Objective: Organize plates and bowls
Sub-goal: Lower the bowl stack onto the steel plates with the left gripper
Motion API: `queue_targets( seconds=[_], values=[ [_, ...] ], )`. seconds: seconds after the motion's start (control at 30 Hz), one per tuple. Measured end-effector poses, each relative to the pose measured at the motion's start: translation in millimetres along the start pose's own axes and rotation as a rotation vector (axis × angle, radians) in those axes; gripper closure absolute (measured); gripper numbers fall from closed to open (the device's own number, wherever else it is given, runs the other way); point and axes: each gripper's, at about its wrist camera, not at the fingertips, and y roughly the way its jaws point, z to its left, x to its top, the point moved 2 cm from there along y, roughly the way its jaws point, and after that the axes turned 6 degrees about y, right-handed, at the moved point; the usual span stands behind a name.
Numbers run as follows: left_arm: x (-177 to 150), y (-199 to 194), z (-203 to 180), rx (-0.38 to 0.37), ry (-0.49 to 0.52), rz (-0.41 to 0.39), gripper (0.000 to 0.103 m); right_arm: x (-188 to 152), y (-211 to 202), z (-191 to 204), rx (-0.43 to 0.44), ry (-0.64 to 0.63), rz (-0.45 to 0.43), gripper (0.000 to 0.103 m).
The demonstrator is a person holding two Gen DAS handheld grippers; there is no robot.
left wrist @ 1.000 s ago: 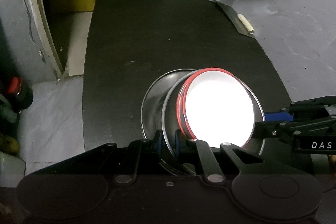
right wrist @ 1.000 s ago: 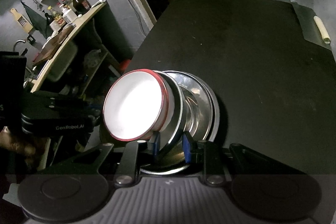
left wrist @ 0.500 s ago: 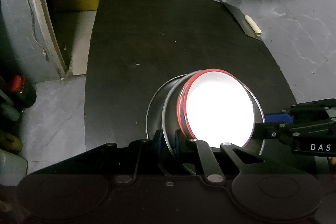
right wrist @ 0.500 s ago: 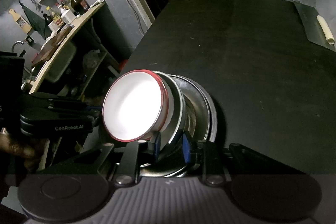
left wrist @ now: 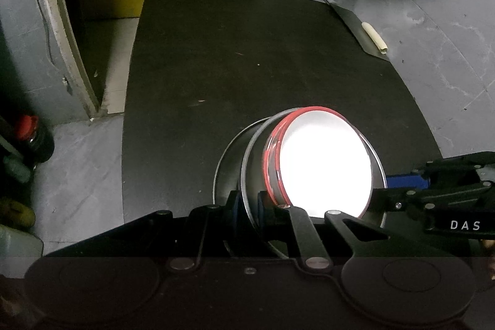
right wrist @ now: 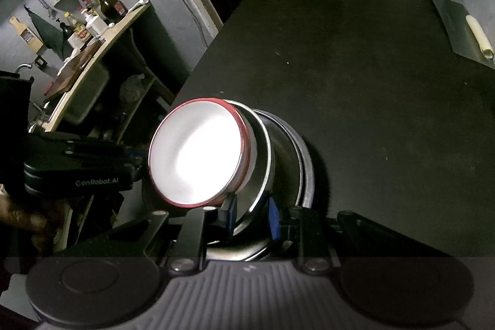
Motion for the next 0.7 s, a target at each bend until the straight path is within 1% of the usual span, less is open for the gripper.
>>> queue_targets(
  seconds=[0.37,0.7],
  values=[
    [1.4,1.4,-4.8,0.004,0.032,0.011,0.092,-3.8,0.9,-6.2,0.016,0.044,-0.015,0.077],
    [1.8,2.1,-4.7,-0.004,0.047,0.014,0.091,-6.9,-1.3,-8.6,0.006,0.059,-0.025,0.077]
  ],
)
